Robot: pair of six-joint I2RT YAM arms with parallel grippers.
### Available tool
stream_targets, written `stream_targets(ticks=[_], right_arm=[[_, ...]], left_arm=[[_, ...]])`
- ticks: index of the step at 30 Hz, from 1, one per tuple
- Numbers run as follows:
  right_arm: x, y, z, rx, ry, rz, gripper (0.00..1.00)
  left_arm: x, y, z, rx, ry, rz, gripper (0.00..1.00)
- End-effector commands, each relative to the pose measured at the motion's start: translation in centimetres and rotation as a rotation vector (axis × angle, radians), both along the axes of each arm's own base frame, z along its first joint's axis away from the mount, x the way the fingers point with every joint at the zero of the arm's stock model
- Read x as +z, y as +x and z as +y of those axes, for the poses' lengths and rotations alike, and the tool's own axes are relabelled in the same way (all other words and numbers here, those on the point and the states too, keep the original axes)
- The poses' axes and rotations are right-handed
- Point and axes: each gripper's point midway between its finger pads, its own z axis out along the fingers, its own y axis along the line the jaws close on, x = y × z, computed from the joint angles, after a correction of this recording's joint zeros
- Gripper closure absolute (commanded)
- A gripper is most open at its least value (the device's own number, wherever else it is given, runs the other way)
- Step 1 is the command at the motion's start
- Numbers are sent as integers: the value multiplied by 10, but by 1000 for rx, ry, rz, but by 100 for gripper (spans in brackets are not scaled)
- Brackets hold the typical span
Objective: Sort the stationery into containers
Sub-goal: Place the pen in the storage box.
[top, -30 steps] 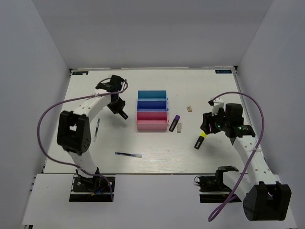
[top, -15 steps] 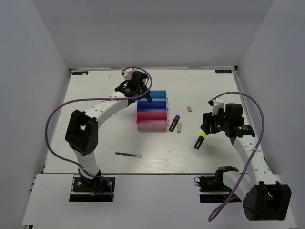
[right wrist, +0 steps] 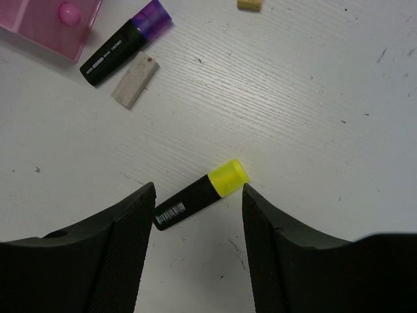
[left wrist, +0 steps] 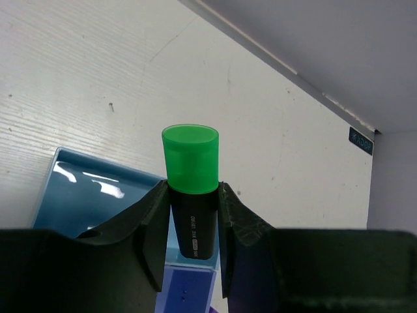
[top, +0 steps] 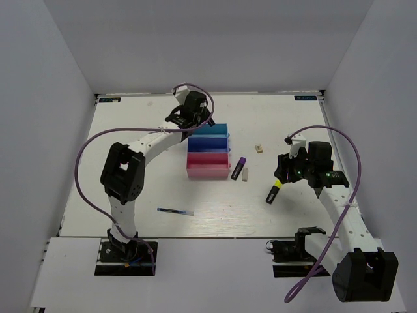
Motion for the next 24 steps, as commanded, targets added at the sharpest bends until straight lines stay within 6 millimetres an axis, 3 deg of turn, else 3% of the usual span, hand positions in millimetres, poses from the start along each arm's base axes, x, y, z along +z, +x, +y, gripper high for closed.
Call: stream_targets(ticks=[1,9,12,13,16,19,20,22,24], right_arm=[[12,9,3,22,5,-55,41],[11,9,2,17,1,-52,41],[11,8,2,21,1,-51,41],[11,8,2,23,0,-51,40],[10,8,3,27,0,-46,39],[11,8,2,25,2,-47,39],[9,8,2,25,2,-41,39],[9,8,1,21,-1,-39,37],[10,9,2,23,1,-42,37]], left_arm=[[12,14,0,31,-9,-64,100],[-25,12,4,56,30,-19,100],[-33,12,6,67,37,-8,100],[-33,12,7,69,40,-9,95],[-36,10,8,68,49,2,92],[-38,7,10,68,57,15,78],[-41,4,12,68,57,22,65],[-37,3,10,63,50,15,63],[-40,1,12,60,58,25,54]])
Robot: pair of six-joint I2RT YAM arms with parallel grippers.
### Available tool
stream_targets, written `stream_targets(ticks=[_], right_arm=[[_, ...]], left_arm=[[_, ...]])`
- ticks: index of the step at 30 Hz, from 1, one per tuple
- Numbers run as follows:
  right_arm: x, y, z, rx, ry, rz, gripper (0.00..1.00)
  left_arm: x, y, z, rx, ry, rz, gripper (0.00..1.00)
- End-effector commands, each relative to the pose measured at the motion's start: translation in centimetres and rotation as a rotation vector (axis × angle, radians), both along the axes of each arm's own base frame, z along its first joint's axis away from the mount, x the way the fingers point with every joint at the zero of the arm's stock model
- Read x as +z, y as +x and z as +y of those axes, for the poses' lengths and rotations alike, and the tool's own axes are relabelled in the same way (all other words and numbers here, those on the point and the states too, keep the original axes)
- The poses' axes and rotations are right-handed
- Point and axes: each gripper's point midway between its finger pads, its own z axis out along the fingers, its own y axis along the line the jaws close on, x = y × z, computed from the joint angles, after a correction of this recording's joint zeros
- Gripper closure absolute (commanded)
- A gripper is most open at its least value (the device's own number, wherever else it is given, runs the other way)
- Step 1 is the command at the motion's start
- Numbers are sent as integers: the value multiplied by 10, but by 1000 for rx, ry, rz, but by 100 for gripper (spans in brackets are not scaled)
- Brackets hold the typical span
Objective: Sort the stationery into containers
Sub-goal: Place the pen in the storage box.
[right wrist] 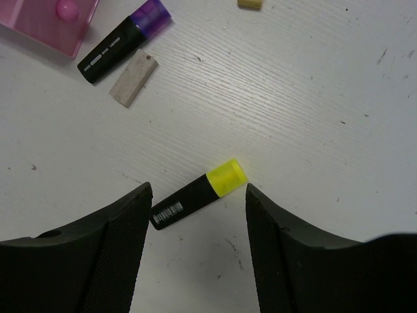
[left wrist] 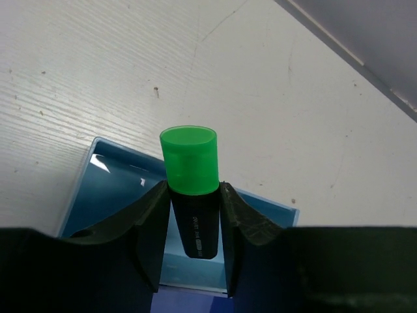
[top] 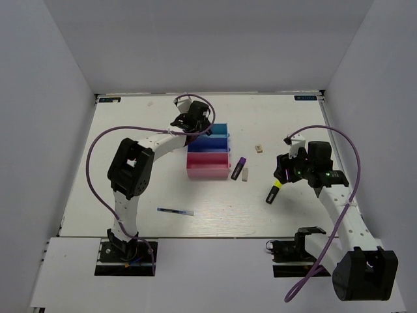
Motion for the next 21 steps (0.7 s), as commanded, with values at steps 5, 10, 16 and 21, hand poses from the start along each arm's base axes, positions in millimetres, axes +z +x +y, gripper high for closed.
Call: stream_targets(ticks=[5,10,16,21], right_arm=[[10,8,3,13,11,-36,37],[10,8,2,11,10,-36,37],[5,5,7,44,24,-18,100],[0,4,13,63,54,41,89]], left_arm=[[33,-8,4,1,-19,-40,42],[41,-14,4,-19,-25,-51,36],[93,-37,-8,-142,11,-135,94],[127,-96,-36,-530,65,-150,100]])
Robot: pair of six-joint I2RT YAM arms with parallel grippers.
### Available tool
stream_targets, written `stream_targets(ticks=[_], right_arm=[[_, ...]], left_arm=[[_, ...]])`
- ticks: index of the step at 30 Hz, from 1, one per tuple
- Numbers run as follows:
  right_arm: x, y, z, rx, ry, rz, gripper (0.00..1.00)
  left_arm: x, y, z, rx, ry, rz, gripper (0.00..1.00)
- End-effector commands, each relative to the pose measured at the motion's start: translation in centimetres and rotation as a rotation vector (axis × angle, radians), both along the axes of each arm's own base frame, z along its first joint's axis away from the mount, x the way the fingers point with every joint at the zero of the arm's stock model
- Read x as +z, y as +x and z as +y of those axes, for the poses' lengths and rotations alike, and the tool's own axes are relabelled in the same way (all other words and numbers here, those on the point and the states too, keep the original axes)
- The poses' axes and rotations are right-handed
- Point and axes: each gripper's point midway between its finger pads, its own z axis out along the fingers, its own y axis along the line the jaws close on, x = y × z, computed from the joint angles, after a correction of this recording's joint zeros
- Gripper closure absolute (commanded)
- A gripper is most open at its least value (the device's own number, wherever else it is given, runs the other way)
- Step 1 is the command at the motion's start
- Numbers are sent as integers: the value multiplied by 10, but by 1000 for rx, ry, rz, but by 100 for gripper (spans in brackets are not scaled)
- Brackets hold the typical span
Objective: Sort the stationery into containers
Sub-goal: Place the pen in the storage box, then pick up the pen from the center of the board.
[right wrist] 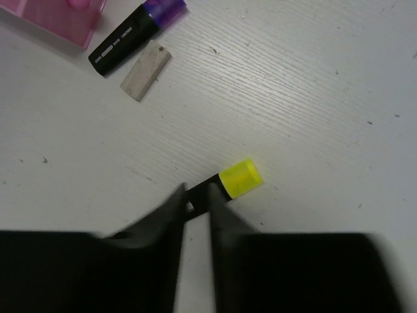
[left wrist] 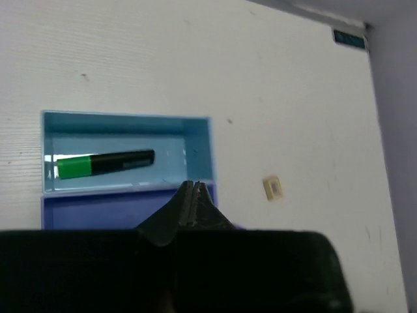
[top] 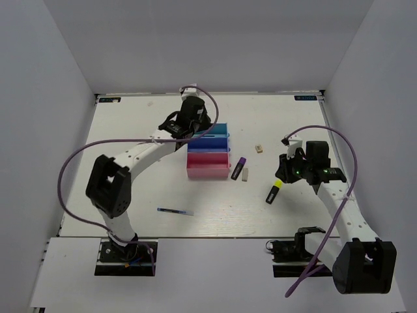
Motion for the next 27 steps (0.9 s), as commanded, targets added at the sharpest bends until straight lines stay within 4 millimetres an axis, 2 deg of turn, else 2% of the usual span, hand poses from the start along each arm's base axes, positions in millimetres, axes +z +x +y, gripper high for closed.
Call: stream_targets(ticks=[1,2,3,4,5,6,7,8,9,10,11,12,13,15,16,17,18,19,20,21,22,23,24,27], right_arm=[[8,4,9,37,39,2,65],[9,5,10,36,44,8,56],[8,5,10,33,47,19,45],[8,5,10,31,49,25,34],[6,6,10,27,48,31,34],[8,7,10,19,52,32,34],[7,9,8,8,41,32,34],[6,10,7,0,37,36,34],[7,11,6,-20,44,42,35],[6,11,2,-38,30,43,35],[6,12,1,-54,31,44,37],[6,13,-3,-73,18,40,37],[7,14,-5,-86,11,31,39],[7,17,-15,-137,-23,16,45],[9,18,-18,-150,-31,3,51],[10,22,-26,-186,-62,-16,61],[10,23,-29,-202,-69,-18,99],[10,24,-31,-215,-74,-16,100],[7,25,-35,-231,-92,-10,100],[6,24,-36,-239,-96,-2,100],[7,26,-36,-241,-96,-3,100],[5,25,-38,-247,-108,15,100],[4,24,-39,-249,-111,23,88],[6,24,-38,-250,-103,19,79]], left_arm=[[34,-60,-14,-364,100,-47,96],[30,-69,-10,-392,123,-21,84],[41,-80,-7,-432,128,-39,70],[37,-91,-10,-503,135,-30,53],[34,-100,-9,-540,143,-4,47],[37,-112,-21,-618,110,4,43],[35,-129,-38,-726,82,23,43],[21,-138,-48,-797,87,74,47],[37,-146,-61,-869,58,69,55],[12,-156,-77,-937,95,129,70],[23,-164,-91,-983,98,111,97],[18,-171,-101,-1015,113,119,100],[-9,-172,-108,-1030,138,181,100],[-12,-177,-123,-1075,154,174,96],[-33,-176,-127,-1084,183,207,90],[-32,-175,-132,-1095,190,197,83],[-38,-176,-138,-1106,212,200,70],[-39,-172,-140,-1103,225,193,65],[-55,-172,-145,-1116,254,214,63],[-60,-175,-146,-1127,279,223,58],[-55,-169,-149,-1107,308,205,55],[-71,-169,-149,-1108,333,242,55],[-73,-167,-149,-1111,354,233,55],[-85,-156,-147,-1062,439,222,46]])
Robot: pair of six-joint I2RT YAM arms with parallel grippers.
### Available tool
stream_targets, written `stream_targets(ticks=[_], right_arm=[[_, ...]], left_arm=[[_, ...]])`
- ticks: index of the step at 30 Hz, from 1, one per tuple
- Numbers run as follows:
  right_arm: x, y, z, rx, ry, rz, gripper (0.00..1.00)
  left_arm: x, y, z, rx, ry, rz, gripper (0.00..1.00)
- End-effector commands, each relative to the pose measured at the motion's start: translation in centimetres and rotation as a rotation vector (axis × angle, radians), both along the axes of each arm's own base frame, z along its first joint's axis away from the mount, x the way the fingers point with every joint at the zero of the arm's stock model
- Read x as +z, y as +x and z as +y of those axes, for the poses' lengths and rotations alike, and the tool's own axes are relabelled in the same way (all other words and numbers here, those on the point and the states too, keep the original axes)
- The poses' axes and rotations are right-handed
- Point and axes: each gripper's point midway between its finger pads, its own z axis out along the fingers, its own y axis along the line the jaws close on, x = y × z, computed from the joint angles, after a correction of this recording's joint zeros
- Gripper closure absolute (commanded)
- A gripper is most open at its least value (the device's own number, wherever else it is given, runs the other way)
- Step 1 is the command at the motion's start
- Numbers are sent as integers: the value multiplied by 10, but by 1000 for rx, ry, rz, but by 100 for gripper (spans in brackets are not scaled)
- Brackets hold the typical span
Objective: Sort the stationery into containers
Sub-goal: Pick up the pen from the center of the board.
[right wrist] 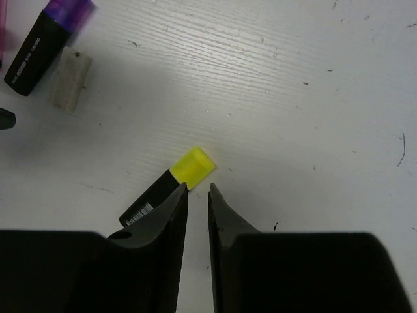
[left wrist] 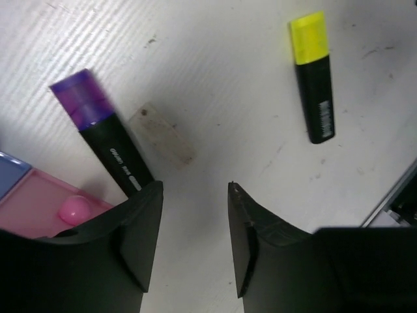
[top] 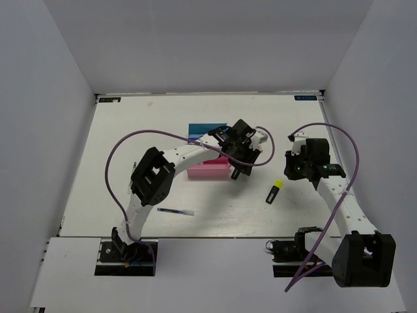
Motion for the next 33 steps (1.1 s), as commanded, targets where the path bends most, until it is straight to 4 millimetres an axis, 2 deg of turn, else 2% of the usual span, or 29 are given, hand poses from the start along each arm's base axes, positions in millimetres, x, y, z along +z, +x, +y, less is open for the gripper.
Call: stream_targets(ticks=[1,7,8,12,15,16,22,33], right_arm=[[18,11,-4,-27,-8,-49,77],[20,10,-1,-15,7,-53,76],[19,10,0,-12,6,-50,76],[22,10,0,-15,10,-58,74],[22,10,-5,-30,12,-60,74],[21,10,0,-11,10,-61,74],[23,10,2,-6,20,-66,74],[22,9,2,1,18,-64,74]], left_arm=[[20,17,1,5,28,-122,44],[7,36,10,46,100,-194,42],[11,39,8,49,94,-203,41],[2,52,6,73,110,-215,41],[-2,58,0,86,101,-222,43],[-3,58,-2,86,100,-225,43],[-18,75,-1,152,118,-273,49],[-39,84,4,201,148,-307,50]])
